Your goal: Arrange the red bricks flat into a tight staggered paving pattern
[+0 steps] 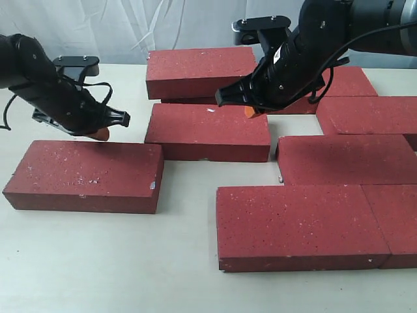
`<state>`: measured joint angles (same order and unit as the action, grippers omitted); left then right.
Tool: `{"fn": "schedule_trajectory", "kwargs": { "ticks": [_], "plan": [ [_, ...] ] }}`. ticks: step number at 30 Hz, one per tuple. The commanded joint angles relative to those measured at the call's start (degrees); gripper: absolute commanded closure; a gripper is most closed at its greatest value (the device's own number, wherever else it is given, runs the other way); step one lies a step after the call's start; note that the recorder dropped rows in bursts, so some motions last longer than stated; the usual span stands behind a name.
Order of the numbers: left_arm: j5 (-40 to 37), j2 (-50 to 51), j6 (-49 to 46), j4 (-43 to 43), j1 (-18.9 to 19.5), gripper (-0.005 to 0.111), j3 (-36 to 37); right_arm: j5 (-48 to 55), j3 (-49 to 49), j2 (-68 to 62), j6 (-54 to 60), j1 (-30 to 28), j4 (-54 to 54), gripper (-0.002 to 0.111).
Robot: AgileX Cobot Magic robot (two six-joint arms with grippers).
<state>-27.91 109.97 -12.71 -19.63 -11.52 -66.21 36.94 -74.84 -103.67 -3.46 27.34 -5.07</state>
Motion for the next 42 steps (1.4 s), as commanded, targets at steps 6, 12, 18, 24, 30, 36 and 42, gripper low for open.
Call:
{"fn": "schedule_trajectory", "kwargs": {
  "ticks": [6,12,18,24,30,36,42],
  "plan": [
    [-5.5,0.5,-2.9,0.1,-0.1,0.107,-0.3,-0.3,-0.3,0.0,0.4,0.1,0.7,0.109],
    [-8.3,-3.9,-2.9,1.8,-0.1,0.107,-2.1,-0.3,-0.3,0.0,0.4,0.1,0.7,0.109],
    [-4.8,-4.3,-2.7,0.9,-0.1,0.107,-2.1,3.4,-0.3,-2.4,0.4,0.1,0.5,0.109],
    [-3.3,-4.3,-2.7,-3.6,-0.1,0.107,-2.1,3.7,-0.3,-7.2,0.4,0.1,0.5,0.109],
    [-2.8,-4.3,-2.8,-4.5,-0.1,0.107,-2.1,0.4,-0.3,-10.3,0.2,0.1,-2.1,0.109],
    [-2.5,-4.3,-2.8,-6.3,-0.1,0.107,-2.1,-2.4,-0.3,-11.9,0.2,0.1,-2.2,0.109],
    [-2.5,-4.3,-2.8,-6.3,-0.1,0.107,-2.1,-4.6,-0.3,-12.9,0.2,0.1,-1.9,0.109]
  ]
}}
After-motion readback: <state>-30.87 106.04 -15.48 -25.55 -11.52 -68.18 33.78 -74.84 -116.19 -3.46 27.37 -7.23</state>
